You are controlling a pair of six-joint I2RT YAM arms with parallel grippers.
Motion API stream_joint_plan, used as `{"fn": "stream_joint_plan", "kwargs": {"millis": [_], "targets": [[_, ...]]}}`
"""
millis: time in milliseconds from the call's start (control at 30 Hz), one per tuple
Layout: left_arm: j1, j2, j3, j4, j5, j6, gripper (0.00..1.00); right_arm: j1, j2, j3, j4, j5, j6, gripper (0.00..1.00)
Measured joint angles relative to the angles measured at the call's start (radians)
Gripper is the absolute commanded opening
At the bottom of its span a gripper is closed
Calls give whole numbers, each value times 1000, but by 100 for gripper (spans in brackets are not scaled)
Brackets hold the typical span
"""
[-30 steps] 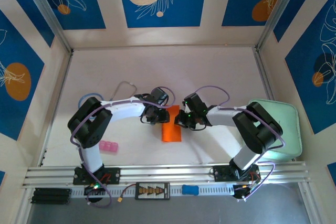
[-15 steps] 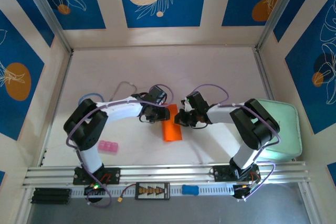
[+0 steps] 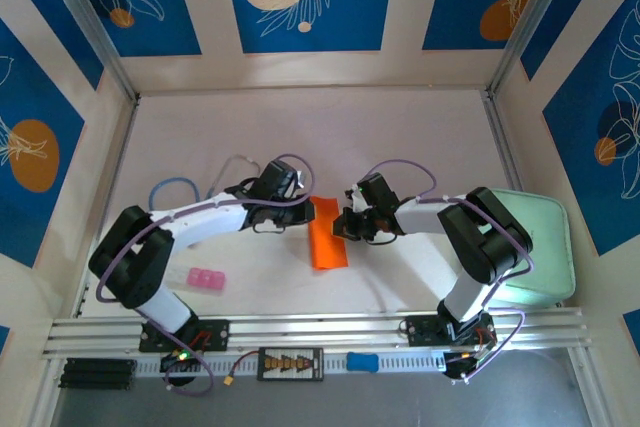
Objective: Fold a paper plane with a square sheet of paper (pick it up from the middle)
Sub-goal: First fold the square sheet of paper in half at the center of the table.
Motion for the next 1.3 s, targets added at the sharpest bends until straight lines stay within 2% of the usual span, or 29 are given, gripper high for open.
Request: {"fn": "stream_joint_plan", "kwargs": {"millis": [367, 567, 1300], "targets": [[21, 87, -66, 242, 172, -31, 0, 0, 0, 0, -2, 0, 0, 0], [36, 123, -103, 289, 230, -50, 0, 0, 0, 2, -5, 0, 0, 0], [88, 156, -237, 404, 261, -26, 0, 0, 0, 4, -11, 4, 10, 0]]}}
